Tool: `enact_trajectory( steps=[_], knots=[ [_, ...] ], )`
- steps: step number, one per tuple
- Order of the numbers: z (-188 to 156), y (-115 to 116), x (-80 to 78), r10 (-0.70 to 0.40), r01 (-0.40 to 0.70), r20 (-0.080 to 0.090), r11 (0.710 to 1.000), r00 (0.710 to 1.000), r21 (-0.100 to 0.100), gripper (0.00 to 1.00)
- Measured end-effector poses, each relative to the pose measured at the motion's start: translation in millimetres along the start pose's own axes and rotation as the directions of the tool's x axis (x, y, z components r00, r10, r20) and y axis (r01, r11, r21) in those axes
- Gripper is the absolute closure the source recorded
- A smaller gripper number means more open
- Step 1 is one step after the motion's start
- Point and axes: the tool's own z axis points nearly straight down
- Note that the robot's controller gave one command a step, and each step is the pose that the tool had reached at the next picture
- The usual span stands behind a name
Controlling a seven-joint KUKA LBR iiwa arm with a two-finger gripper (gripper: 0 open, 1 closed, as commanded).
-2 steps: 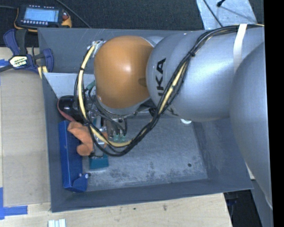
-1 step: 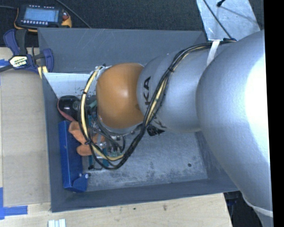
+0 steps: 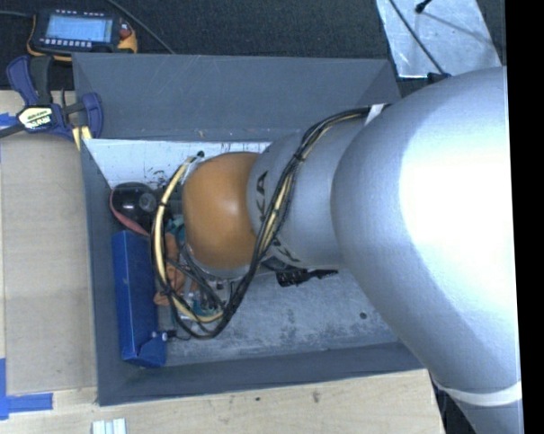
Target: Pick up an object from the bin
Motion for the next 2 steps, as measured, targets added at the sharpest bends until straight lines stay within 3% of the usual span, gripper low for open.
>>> enact_trajectory(
  steps=[1, 2],
  knots=[
    [-3.6, -6.6, 21.1, -0.131, 0.131, 0.015, 0.991, 0.991, 0.000, 0.00],
    [-1.2, -1.1, 11.3, -0.048, 0.048, 0.000, 0.999, 0.999, -0.002, 0.00]
  ],
)
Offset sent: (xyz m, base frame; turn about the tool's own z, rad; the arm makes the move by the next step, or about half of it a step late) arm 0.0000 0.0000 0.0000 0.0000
